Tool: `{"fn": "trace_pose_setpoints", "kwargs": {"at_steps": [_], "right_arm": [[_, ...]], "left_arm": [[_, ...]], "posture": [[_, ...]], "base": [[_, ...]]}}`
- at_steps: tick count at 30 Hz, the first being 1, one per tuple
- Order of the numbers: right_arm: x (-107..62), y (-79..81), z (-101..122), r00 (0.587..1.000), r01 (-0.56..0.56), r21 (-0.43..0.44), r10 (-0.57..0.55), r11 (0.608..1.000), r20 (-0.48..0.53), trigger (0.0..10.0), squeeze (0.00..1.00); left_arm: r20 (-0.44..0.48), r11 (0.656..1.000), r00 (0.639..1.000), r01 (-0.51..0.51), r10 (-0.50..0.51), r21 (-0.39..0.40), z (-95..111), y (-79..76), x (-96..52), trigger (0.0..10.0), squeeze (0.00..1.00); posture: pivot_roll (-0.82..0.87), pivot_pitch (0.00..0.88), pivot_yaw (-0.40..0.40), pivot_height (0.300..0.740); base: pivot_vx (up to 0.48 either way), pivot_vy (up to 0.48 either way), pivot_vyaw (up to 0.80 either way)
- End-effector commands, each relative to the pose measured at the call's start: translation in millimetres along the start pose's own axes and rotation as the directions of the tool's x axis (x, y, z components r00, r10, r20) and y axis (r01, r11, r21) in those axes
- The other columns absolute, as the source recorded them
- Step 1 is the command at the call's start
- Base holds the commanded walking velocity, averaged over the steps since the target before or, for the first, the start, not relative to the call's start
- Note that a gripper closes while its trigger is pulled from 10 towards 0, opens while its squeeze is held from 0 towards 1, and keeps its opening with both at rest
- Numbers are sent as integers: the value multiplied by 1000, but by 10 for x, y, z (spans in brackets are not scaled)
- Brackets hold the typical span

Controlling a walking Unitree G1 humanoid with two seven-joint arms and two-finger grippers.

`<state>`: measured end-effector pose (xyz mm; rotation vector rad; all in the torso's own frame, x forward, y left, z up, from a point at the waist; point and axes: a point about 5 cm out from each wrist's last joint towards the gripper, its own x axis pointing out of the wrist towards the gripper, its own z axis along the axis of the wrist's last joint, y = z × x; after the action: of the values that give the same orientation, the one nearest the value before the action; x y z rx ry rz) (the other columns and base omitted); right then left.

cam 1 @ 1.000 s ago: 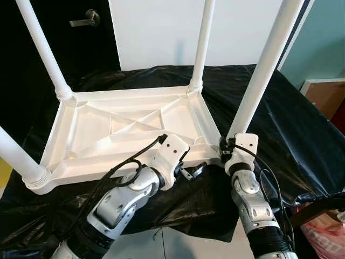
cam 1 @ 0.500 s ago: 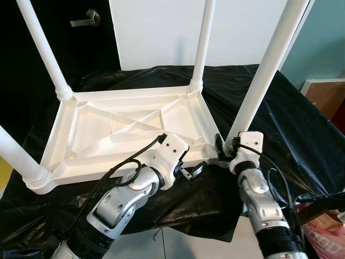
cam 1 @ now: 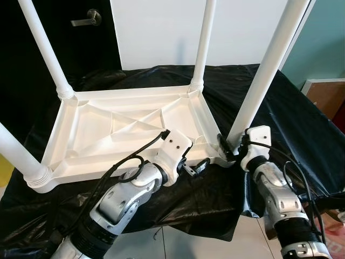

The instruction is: Building children table

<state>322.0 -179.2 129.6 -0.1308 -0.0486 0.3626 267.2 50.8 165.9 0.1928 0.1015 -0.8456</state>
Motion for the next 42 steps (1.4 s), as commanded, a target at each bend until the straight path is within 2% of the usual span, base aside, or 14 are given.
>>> {"fn": "trace_pose_setpoints", "kwargs": {"at_steps": [1,9,10,11,13,21,22,23,29,32,33,34,40,42], "right_arm": [[12,14,-31,998,-52,4,52,999,-18,10000,0],[66,36,-73,970,-237,-30,235,971,-54,10000,0],[81,26,-84,968,-246,-30,244,969,-62,4157,0],[81,26,-84,968,-246,-30,244,969,-62,4157,0],[113,12,-119,963,-260,-24,257,965,-78,0,0],[129,-11,-160,964,-251,-10,249,968,-91,0,0],[120,-14,-174,968,-236,-3,235,972,-92,4549,0],[109,-19,-185,973,-212,5,212,977,-90,10000,0],[87,4,-243,994,-64,23,66,998,-89,10000,0],[85,12,-247,995,-51,24,53,998,-89,10000,0],[75,33,-279,995,30,39,-26,999,-100,10000,0],[75,33,-279,995,30,39,-26,999,-100,10000,0],[20,144,-337,967,229,76,-218,970,-130,10000,0],[20,144,-337,967,229,76,-218,970,-130,10000,0]], "left_arm": [[-18,992,992,127,-127,-2,-33,-42,-10,10000,0],[-24,988,988,154,-154,9,-42,-70,15,10000,0],[-23,988,988,155,-154,9,-35,-69,19,10000,0],[-23,988,988,155,-154,9,-35,-69,19,10000,0],[-22,988,988,154,-154,10,-29,-63,22,10000,0],[-25,989,989,149,-149,10,-28,-58,14,10000,0],[-25,989,989,147,-147,10,-30,-59,11,10000,0],[-25,989,989,146,-146,8,-32,-62,9,10000,0],[-21,990,990,141,-141,0,-36,-81,15,10000,0],[-21,990,990,140,-140,-1,-37,-83,12,10000,0],[-22,990,990,140,-140,-3,-39,-92,7,10000,0],[-22,990,990,140,-140,-3,-39,-92,7,10000,0],[-25,991,991,133,-133,-10,-56,-118,1,10000,0],[-25,991,991,133,-133,-10,-56,-118,1,10000,0]], "posture": [[-43,58,-47,740],[-38,40,-38,740],[-34,41,-37,740],[-34,41,-37,740],[-28,37,-38,740],[-17,40,-44,740],[-18,39,-45,740],[-19,42,-46,740],[-16,52,-46,740],[-11,50,-45,740],[-4,53,-51,740],[-4,53,-51,740],[-2,53,-59,740],[-2,53,-59,740]], "base": [[0,0,0],[0,0,0],[0,0,0],[0,0,0],[0,0,0],[0,0,0],[0,0,0],[0,0,0],[0,0,0],[0,0,0],[0,0,0],[0,0,0],[0,0,0],[0,0,0]]}}
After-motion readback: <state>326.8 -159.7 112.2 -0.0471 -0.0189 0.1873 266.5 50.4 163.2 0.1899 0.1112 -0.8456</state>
